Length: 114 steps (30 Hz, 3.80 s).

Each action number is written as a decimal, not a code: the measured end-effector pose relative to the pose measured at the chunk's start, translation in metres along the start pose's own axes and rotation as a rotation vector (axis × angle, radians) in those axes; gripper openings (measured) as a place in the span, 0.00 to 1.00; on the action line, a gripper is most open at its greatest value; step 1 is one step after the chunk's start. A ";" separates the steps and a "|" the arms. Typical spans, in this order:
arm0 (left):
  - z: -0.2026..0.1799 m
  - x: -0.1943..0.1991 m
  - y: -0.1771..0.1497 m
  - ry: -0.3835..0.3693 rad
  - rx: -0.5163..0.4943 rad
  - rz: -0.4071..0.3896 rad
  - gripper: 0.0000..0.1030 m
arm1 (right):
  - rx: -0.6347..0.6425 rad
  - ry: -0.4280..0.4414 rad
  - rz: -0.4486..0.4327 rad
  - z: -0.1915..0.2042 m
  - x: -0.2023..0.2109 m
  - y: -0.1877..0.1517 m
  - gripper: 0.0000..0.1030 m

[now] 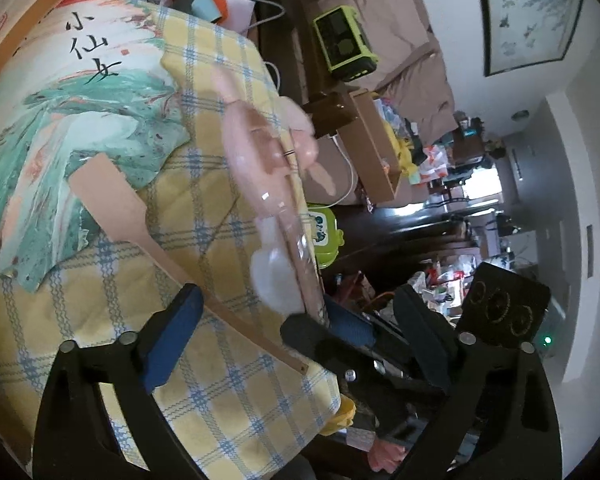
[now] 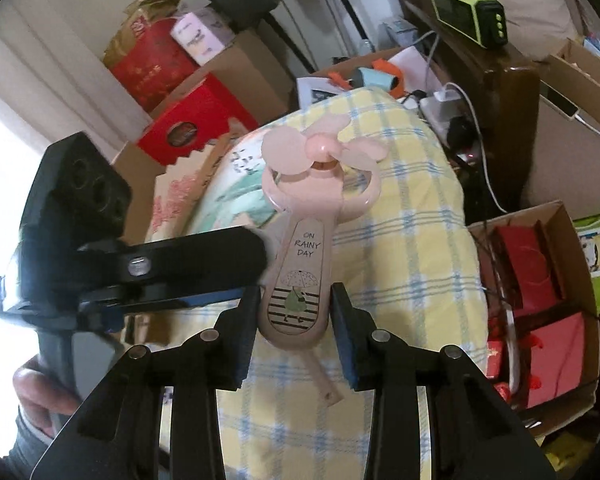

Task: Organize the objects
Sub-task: 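Carry the pink fan with the right tool into the cardboard box, then open the right tool to drop the pink fan into the box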

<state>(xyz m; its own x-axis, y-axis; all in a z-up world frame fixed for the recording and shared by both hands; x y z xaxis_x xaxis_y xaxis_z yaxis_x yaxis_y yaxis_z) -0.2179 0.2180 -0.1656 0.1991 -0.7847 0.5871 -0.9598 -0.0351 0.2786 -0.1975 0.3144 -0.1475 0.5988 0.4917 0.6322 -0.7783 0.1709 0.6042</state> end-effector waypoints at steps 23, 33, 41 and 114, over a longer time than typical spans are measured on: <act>-0.026 0.117 -0.005 -0.060 -0.067 -0.186 0.28 | 0.314 0.003 -0.075 0.125 0.044 0.010 0.34; -0.004 0.226 -0.007 -0.034 -0.056 -0.351 0.28 | 0.455 0.115 -0.070 0.230 0.039 0.003 0.34; 0.053 0.319 -0.017 0.046 0.004 -0.478 0.28 | 0.557 0.244 -0.018 0.319 0.004 -0.020 0.35; 0.175 0.432 -0.085 0.324 0.206 -0.594 0.88 | 0.726 0.339 0.357 0.409 -0.124 -0.132 0.53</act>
<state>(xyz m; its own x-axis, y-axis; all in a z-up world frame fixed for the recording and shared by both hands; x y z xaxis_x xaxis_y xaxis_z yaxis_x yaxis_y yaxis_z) -0.0852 -0.2267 -0.0685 0.7190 -0.3740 0.5857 -0.6820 -0.5417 0.4913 -0.0919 -0.1183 -0.1068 0.1637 0.6591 0.7340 -0.5268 -0.5706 0.6299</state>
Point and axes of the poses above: each gripper's, at about its wrist camera, not at the fingertips, and x roughly against the way its jaws point, z to its left, y to its top, the point moved 4 cm from there along -x, roughly the way its jaws point, and after that the axes turned 10 degrees about -z, right-handed, at the moved point
